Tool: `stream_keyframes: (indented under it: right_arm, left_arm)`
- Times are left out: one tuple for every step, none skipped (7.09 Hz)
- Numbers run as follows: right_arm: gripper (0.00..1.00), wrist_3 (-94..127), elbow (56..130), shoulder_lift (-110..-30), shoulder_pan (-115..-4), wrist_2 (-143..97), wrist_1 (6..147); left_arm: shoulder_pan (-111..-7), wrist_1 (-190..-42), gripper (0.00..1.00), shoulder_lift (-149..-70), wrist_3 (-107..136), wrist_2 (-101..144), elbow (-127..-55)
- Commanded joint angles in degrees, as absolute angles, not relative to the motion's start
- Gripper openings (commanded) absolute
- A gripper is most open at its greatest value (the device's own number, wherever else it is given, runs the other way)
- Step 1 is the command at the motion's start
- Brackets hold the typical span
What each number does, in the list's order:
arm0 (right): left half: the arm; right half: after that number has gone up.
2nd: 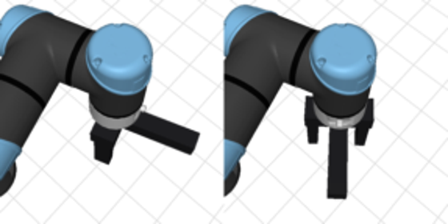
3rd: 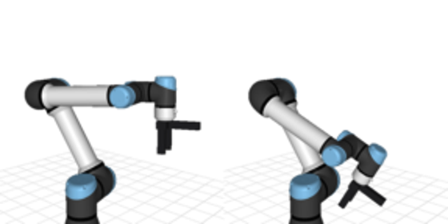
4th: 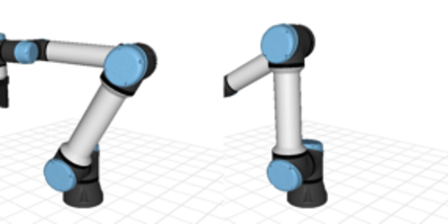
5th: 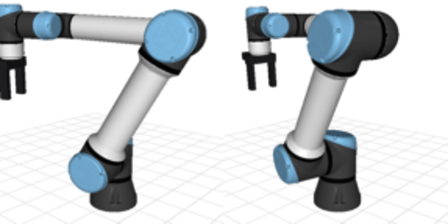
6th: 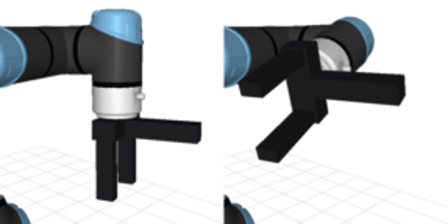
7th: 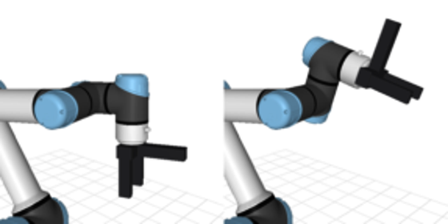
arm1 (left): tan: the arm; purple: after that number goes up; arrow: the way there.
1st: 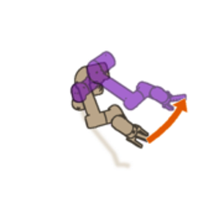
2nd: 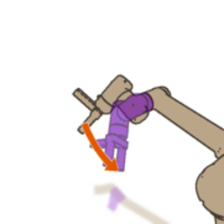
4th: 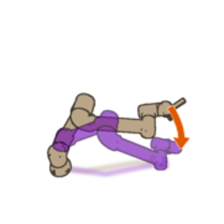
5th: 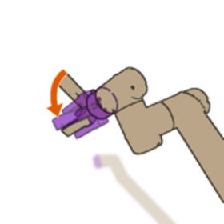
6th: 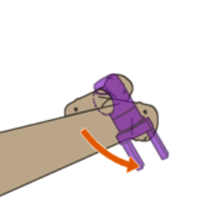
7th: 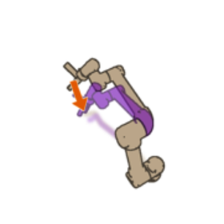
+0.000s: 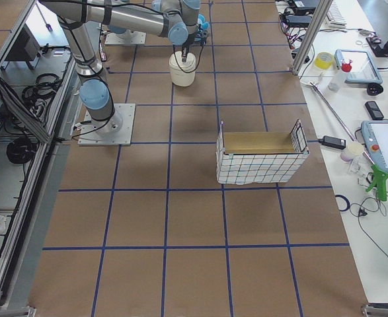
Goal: Open trash can with right arm
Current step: 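Press the right gripper onto the lid's edge farthest from the robot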
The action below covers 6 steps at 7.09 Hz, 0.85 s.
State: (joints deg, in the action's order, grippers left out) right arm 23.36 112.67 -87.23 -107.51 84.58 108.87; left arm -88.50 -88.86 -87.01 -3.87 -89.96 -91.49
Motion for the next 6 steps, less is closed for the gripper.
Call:
stream_keyframes:
  right_arm:
    - [0.0,22.94,113.12,-87.54,-107.4,83.94,108.63]
    - [0.0,23.03,113.03,-87.63,-107.32,83.94,108.55]
    - [0.0,23.03,112.85,-87.63,-107.4,83.94,107.85]
    - [0.0,23.03,112.85,-87.8,-107.32,83.85,107.67]
    - [0.0,23.03,112.07,-87.89,-107.23,83.67,106.27]
    - [0.0,23.03,108.67,-87.98,-107.14,83.5,101.21]
  left_arm:
    - [-88.51,-88.86,1.0,-87.01,-3.87,-90.0,-91.49]
    - [-88.51,-88.86,1.0,-87.01,-3.87,-90.0,-91.49]
    - [-88.51,-88.86,1.0,-87.01,-3.87,-89.91,-91.49]
    - [-88.51,-88.86,1.0,-87.01,-3.87,-90.0,-91.49]
    - [-88.51,-88.86,1.0,-87.01,-3.87,-90.0,-91.49]
    - [-88.51,-88.86,1.0,-87.01,-3.87,-90.0,-91.49]
